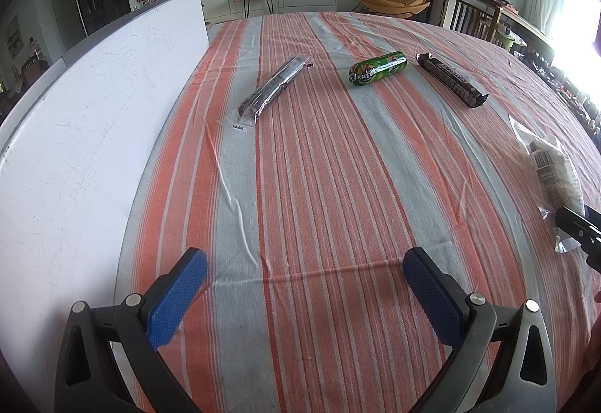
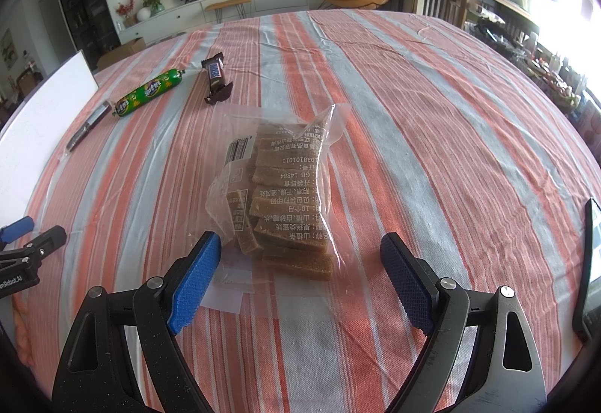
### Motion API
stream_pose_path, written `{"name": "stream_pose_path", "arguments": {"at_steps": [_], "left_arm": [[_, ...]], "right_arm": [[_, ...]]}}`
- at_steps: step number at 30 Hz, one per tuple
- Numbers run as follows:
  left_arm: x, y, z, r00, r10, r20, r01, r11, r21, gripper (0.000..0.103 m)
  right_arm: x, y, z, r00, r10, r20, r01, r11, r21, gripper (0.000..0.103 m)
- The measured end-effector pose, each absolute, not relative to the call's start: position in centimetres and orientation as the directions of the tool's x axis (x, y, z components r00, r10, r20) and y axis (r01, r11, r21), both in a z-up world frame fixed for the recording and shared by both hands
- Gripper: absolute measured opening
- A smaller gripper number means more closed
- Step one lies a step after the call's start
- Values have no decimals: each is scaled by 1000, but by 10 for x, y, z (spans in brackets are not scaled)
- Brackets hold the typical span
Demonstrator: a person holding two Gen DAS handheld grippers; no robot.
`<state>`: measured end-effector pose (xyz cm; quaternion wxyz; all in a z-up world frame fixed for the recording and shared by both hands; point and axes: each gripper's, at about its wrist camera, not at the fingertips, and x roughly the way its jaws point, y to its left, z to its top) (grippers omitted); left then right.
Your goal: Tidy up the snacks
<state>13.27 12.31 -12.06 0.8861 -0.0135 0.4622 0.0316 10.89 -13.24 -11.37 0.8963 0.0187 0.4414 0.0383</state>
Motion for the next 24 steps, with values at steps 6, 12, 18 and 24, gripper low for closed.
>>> {"name": "stream_pose_path", "arguments": {"at_steps": [6,12,18,24], "left_arm": [[142,126,-115,527,55,-848,-82,997,13,102],[187,105,-61,584,-120,-803,88,993,-84,103],[278,65,-58,526,-122,-842,236,972,6,100],[342,47,-93,443,-109,-890,297,955,31,84]], "right_arm": [[109,-132,-114,607,85,-790,-52,996,67,89],[109,-133,-114,607,86,-790,-53,996,68,90],[109,-133,-114,607,86,-790,-52,996,68,90],[109,-132,-114,607,86,-790,-53,996,67,90]]}}
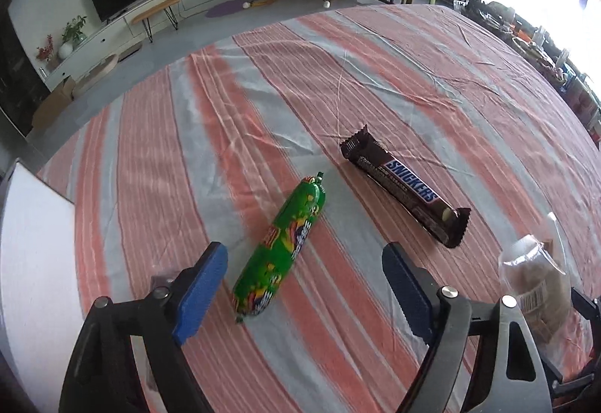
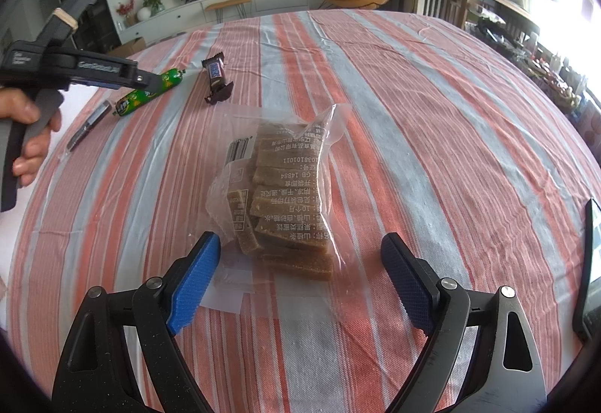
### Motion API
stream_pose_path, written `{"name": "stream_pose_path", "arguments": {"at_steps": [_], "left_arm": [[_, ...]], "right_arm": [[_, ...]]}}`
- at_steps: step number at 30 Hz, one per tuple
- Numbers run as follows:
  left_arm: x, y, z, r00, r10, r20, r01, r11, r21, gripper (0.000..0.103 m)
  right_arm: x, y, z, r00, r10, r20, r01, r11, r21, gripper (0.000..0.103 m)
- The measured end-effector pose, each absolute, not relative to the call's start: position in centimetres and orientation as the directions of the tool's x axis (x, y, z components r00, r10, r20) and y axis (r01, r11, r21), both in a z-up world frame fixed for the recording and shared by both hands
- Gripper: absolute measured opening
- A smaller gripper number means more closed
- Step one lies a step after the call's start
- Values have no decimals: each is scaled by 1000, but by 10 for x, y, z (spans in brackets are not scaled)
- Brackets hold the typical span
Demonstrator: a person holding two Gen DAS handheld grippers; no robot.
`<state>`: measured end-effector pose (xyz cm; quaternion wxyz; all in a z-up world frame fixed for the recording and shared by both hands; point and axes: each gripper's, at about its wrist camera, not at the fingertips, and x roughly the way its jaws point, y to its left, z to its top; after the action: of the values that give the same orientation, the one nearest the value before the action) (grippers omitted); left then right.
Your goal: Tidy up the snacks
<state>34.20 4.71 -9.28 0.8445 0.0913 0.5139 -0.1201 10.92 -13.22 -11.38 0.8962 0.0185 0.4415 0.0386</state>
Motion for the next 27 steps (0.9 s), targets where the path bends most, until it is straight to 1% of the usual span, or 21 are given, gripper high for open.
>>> {"name": "stream_pose_path", "arguments": {"at_steps": [2,4,5,6,7,8,9,11,16,23,27], "left_arm": [[350,42,-103,429,-116,-896,311,950,26,83],[353,38,-110,415,-112,-903,319,947,28,72],[353,39,-111,424,-126,-897,319,948,17,69],[352,40,-110,428,-133,-894,312,950,8,57],[350,43,-108,433,-144,-890,303,953,-7,39],[349,45,-107,442,-129,-887,286,958,3,29],[347,48,-106,438,-132,-889,274,962,-7,23],[338,53,-104,434,-132,-891,250,968,-22,23],[288,58,-102,448,-93,-889,220,976,9,23],[187,81,-96,422,-146,-894,128,987,-101,23],[149,83,-95,441,-144,-886,112,988,-105,23]], "right_arm": [[109,-132,-114,607,86,-790,-53,996,68,90],[110,-132,-114,606,87,-791,-56,996,66,91],[111,-132,-114,605,87,-791,-57,996,66,91],[111,-132,-114,605,88,-791,-58,996,66,91],[111,-133,-114,605,89,-791,-59,996,67,91],[112,-133,-114,605,89,-791,-60,996,67,91],[113,-132,-114,604,89,-792,-61,996,66,92],[113,-132,-114,604,89,-792,-62,996,65,92],[113,-132,-113,604,90,-792,-61,996,66,92],[114,-132,-114,604,89,-792,-61,996,65,92],[114,-132,-114,604,89,-792,-62,996,66,92]]}}
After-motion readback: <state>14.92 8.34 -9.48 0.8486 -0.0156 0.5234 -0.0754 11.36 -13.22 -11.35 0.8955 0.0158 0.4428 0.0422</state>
